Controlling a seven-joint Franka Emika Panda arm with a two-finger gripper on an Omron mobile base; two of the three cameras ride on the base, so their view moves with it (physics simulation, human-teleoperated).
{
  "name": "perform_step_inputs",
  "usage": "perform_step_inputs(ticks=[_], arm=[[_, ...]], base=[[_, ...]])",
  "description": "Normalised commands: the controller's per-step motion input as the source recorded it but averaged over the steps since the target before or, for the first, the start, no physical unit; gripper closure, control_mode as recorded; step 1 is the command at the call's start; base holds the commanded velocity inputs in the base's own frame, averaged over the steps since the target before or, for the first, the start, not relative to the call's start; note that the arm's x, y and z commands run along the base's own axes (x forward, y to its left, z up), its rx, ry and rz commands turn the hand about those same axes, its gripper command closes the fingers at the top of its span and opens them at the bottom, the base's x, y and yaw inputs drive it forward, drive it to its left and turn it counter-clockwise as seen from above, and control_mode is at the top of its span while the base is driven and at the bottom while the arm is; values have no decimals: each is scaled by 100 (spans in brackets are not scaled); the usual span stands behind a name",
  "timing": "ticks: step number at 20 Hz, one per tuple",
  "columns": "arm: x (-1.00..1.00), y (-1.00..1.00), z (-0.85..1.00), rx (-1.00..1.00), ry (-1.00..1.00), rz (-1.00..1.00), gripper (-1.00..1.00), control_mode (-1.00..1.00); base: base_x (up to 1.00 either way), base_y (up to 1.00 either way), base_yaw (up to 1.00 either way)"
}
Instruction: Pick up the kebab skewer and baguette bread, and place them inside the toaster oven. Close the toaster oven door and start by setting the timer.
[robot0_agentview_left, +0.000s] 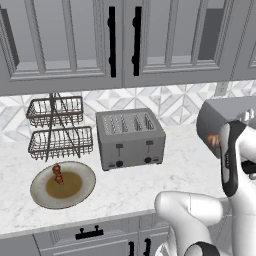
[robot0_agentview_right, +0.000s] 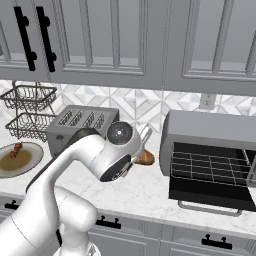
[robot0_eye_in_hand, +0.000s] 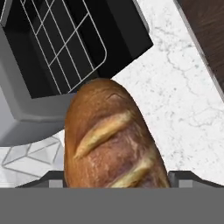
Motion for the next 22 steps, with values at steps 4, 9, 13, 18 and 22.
perform_step_inputs(ticks=[4, 9, 13, 18, 22], arm=[[-6, -68, 26, -7, -13, -16, 100, -100], [-2, -87, 11, -7, -5, -15, 100, -100], [0, -93, 2, -5, 0, -15, 100, -100], [10, -83, 0, -2, 0, -6, 100, -100], [16, -38, 0, 0, -1, 16, 100, -100]], base=[[0, 0, 0], [0, 0, 0], [0, 0, 0], [0, 0, 0], [0, 0, 0]])
